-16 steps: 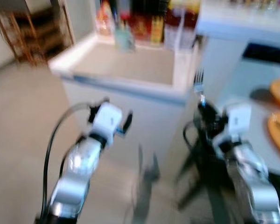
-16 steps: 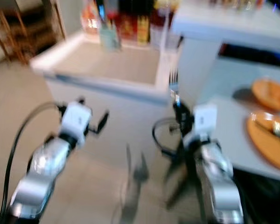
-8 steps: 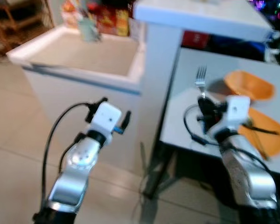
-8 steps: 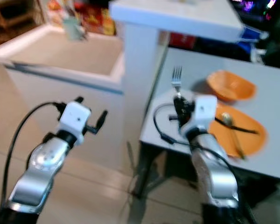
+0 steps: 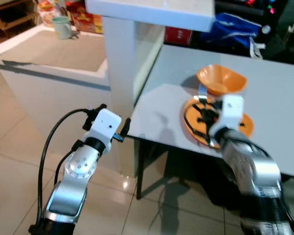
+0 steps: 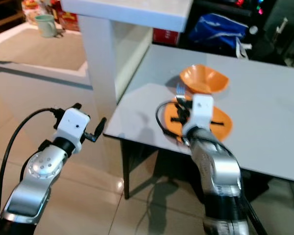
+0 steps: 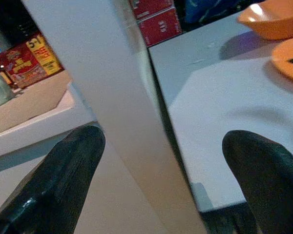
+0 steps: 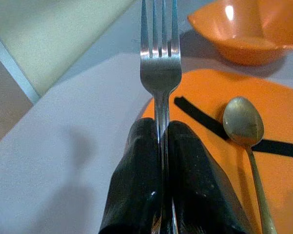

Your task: Setting the table

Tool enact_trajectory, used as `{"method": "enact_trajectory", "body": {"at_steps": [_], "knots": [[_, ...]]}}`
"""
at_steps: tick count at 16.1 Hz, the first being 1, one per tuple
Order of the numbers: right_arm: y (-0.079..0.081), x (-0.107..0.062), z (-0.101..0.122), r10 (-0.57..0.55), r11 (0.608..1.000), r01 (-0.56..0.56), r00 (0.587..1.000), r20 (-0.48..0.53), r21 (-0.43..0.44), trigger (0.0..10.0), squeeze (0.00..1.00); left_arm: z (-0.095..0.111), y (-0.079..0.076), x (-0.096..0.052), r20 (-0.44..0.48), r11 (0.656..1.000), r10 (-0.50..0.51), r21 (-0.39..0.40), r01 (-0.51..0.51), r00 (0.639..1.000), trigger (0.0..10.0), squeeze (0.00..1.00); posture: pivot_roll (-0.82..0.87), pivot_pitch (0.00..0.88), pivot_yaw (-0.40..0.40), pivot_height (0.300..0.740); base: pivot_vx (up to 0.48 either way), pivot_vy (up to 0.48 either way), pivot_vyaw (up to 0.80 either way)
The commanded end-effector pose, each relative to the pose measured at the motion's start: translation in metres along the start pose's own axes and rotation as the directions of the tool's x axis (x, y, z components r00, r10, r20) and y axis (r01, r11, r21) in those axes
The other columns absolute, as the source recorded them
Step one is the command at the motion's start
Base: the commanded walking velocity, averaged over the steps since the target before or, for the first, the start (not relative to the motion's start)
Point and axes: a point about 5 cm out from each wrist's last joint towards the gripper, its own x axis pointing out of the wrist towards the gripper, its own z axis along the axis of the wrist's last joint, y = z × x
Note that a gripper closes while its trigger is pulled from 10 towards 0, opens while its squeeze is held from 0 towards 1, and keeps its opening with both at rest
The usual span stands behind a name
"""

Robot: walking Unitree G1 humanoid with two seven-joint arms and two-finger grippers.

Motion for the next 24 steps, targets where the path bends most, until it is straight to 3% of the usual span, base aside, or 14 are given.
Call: {"method": "enact_trajectory", "body": {"at_steps": [1, 5, 8, 11, 13, 16, 17, 20, 24], "knots": [[-0.002, 0.008, 0.001, -0.036, 0.999, 0.035, 0.999, -0.036, -0.034, 10.0, 0.0, 0.002, 0.003, 0.0, 0.011, 1.0, -0.019, 0.006, 0.019, 1.0, 10.0, 0.0, 0.01, 0.0, -0.012, 0.74, 0.0, 0.0, 0.0], [-0.011, 0.035, 0.004, -0.084, 0.996, 0.084, 0.993, -0.087, -0.01, 10.0, 0.0, 0.004, 0.001, 0.003, 0.014, 0.999, -0.048, 0.024, 0.047, 0.999, 10.0, 0.0, 0.02, 0.0, -0.029, 0.74, 0.0, 0.0, 0.0], [-0.021, 0.05, 0.005, -0.165, 0.985, 0.157, 0.979, -0.118, -0.077, 10.0, 0.0, 0.005, -0.001, 0.001, 0.021, 0.998, -0.054, 0.026, 0.053, 0.998, 10.0, 0.0, 0.04, 0.0, -0.058, 0.74, 0.0, 0.0, 0.0], [-0.024, 0.053, 0.006, -0.193, 0.977, 0.179, 0.972, -0.13, -0.113, 10.0, 0.0, 0.002, 0.0, -0.007, 0.008, 0.997, -0.074, 0.029, 0.074, 0.997, 10.0, 0.0, 0.06, 0.0, -0.055, 0.74, 0.0, 0.0, 0.0], [-0.025, 0.056, 0.002, -0.204, 0.975, 0.186, 0.966, -0.161, -0.121, 10.0, 0.0, 0.004, -0.003, -0.013, 0.019, 0.987, -0.16, 0.023, 0.159, 0.987, 10.0, 0.0, 0.07, 0.0, -0.049, 0.74, 0.0, 0.0, 0.0], [-0.026, 0.055, -0.002, -0.207, 0.978, 0.198, 0.962, -0.176, -0.065, 10.0, 0.0, 0.013, -0.012, -0.018, 0.073, 0.964, -0.264, 0.004, 0.265, 0.962, 10.0, 0.0, 0.08, 0.0, -0.046, 0.74, 0.0, 0.0, 0.0], [-0.028, 0.055, -0.005, -0.215, 0.977, 0.209, 0.959, -0.183, -0.053, 10.0, 0.0, 0.015, -0.017, -0.02, 0.091, 0.952, -0.305, -0.004, 0.307, 0.948, 10.0, 0.0, 0.08, 0.0, -0.044, 0.74, 0.0, 0.0, 0.0], [-0.037, 0.055, -0.011, -0.241, 0.97, 0.237, 0.943, -0.229, -0.045, 10.0, 0.0, 0.024, -0.034, -0.031, 0.141, 0.868, -0.477, -0.077, 0.49, 0.867, 10.0, 0.0, 0.08, 0.0, -0.044, 0.74, 0.0, 0.0, 0.0], [-0.043, 0.058, -0.006, -0.252, 0.964, 0.263, 0.946, -0.204, 0.028, 10.0, 0.0, 0.021, -0.029, -0.03, 0.116, 0.873, -0.475, -0.064, 0.484, 0.872, 10.0, 0.0, 0.08, 0.0, -0.041, 0.74, 0.0, 0.0, 0.0]]}}
